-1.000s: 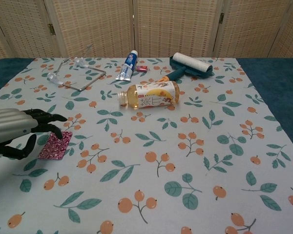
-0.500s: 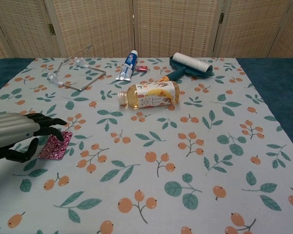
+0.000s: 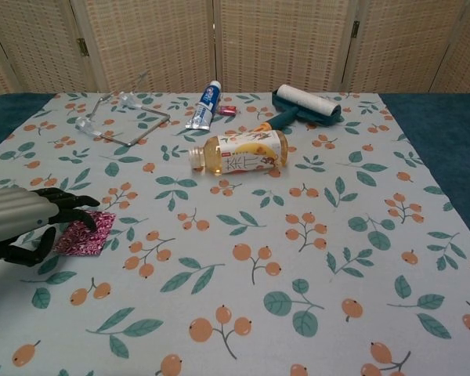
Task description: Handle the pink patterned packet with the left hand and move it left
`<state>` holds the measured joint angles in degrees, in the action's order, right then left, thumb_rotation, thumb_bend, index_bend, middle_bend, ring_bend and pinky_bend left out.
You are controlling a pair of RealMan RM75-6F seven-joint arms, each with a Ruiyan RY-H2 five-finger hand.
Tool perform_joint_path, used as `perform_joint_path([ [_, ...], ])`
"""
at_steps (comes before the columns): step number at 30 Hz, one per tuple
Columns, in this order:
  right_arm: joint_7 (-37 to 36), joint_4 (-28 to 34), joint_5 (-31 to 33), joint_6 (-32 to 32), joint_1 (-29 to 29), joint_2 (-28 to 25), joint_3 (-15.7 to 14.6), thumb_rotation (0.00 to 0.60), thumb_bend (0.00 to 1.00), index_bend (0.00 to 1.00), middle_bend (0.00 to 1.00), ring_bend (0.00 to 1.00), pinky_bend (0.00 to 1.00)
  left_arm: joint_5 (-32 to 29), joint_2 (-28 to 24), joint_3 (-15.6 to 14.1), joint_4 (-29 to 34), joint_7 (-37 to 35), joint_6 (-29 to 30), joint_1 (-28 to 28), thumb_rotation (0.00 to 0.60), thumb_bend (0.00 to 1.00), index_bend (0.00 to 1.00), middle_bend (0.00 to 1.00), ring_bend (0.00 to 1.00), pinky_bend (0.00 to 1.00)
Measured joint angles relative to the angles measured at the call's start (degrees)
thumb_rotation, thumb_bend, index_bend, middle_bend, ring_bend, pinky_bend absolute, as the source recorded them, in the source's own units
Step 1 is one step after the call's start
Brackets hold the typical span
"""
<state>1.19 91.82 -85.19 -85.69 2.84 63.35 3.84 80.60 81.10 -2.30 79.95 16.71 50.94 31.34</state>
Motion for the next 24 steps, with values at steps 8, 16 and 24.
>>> perform_joint_path([
  [8, -0.2, -0.1, 0.4, -0.4, -0.4, -0.1, 0.1, 0.600, 0.36, 0.00, 0.00, 0.00, 0.00, -0.9, -2.1, -1.0, -0.6, -1.4, 1.3, -1.8, 0.387, 0.94, 0.21, 0.00, 0.00, 0.00],
  [16, -0.2, 0.1, 0.3, -1.1, -0.8, 0.0, 0.1, 0.600, 0.37, 0.00, 0.00, 0.00, 0.00, -1.8, -4.9, -1.9, -1.3, -2.8, 2.9, -3.9, 0.388, 0.94, 0.21, 0.00, 0.00, 0.00],
  [24, -0.2, 0.2, -0.1, -1.3, -0.8, 0.0, 0.1, 0.600, 0.36, 0.00, 0.00, 0.00, 0.00, -1.4, -6.5, -1.8, 0.4, -2.5, 4.1, -4.5, 0.387, 0.93, 0.20, 0.00, 0.00, 0.00],
])
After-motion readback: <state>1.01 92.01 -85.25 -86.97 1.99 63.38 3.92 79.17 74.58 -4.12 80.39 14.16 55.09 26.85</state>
